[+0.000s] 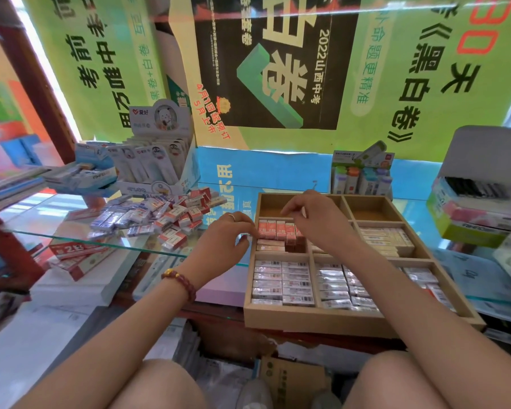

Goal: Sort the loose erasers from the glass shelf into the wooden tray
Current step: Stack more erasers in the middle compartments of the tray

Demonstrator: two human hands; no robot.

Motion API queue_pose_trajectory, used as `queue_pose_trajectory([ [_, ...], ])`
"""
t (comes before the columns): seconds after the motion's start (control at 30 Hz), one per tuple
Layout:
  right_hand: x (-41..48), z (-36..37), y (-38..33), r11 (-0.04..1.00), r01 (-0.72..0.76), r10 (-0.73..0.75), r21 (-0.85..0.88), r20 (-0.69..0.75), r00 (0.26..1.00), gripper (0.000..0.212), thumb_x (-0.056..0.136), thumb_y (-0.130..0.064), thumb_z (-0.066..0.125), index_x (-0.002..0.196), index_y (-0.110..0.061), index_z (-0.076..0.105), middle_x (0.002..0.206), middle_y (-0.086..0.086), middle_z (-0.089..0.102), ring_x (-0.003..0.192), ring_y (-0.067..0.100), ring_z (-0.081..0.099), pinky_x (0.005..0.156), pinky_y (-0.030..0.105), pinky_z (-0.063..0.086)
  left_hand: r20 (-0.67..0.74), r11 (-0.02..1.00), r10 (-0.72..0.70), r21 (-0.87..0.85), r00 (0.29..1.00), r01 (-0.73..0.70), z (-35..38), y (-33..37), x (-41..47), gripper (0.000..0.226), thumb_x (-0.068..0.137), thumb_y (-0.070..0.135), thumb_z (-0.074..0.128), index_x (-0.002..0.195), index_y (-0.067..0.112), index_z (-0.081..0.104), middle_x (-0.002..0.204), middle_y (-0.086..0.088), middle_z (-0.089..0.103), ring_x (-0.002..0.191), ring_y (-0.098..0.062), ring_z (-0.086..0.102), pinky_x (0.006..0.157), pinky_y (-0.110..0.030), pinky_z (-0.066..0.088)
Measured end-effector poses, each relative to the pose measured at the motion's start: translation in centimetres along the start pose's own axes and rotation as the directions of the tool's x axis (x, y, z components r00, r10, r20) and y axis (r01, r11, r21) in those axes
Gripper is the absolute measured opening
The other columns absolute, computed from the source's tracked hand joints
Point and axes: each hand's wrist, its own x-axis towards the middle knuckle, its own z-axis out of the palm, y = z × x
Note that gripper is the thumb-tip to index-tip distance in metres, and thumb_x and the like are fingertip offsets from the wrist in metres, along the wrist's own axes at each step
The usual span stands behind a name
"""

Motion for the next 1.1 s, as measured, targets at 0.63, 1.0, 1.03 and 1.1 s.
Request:
queue_pose_trajectory([
  [0.63, 0.8, 2.5, 0.4, 0.981, 0.149, -0.157, 0.128, 0.052, 0.986, 0.027, 0.090, -0.015, 0.055, 0.077, -0.039, 0.060, 0.088, -0.021, 0.052, 0.072, -0.010, 0.049, 0.062, 0.010, 0.036, 0.086, 0.587, -0.292, 0.803, 0.953, 0.107, 1.7, -11.3, 11.7, 0.040, 0.095, 0.029, 0.031, 0.126, 0.014, 0.051, 0.137, -0.006, 0.047, 0.132, -0.022, 0.034, 0.112, -0.047, 0.012],
  [1.0, 1.0, 2.4, 1.9, 0.977, 0.127, -0.140, 0.169, 0.065, 0.988, 0.026, 0.091, -0.016, 0.057, 0.079, -0.039, 0.060, 0.094, -0.018, 0.054, 0.078, 0.001, 0.053, 0.072, 0.019, 0.045, 0.095, 0.617, -0.046, 0.786, 0.994, -0.047, 2.9, -9.9, 8.9, 0.021, 0.088, 0.004, 0.046, 0.103, 0.016, 0.055, 0.100, -0.001, 0.063, 0.098, -0.020, 0.059, 0.098, -0.037, 0.029],
  [1.03, 0.9, 2.4, 1.9, 0.977, 0.126, -0.140, 0.169, 0.070, 0.988, 0.026, 0.091, -0.017, 0.057, 0.078, -0.039, 0.060, 0.094, -0.018, 0.054, 0.080, 0.001, 0.053, 0.073, 0.020, 0.046, 0.106, 0.656, -0.011, 0.751, 0.994, -0.073, 3.0, -9.6, 8.3, 0.019, 0.088, 0.004, 0.047, 0.102, 0.014, 0.055, 0.099, -0.003, 0.064, 0.092, -0.023, 0.061, 0.090, -0.034, 0.036],
  [1.1, 0.8, 2.2, 1.8, 0.976, 0.126, -0.139, 0.178, 0.064, 0.988, 0.027, 0.091, -0.016, 0.058, 0.077, -0.040, 0.061, 0.094, -0.018, 0.055, 0.080, 0.001, 0.053, 0.073, 0.023, 0.046, 0.117, 0.715, 0.038, 0.691, 0.992, -0.109, 2.9, -8.8, 7.1, 0.023, 0.088, 0.000, 0.047, 0.106, 0.010, 0.056, 0.101, -0.008, 0.064, 0.085, -0.028, 0.064, 0.078, -0.034, 0.045],
])
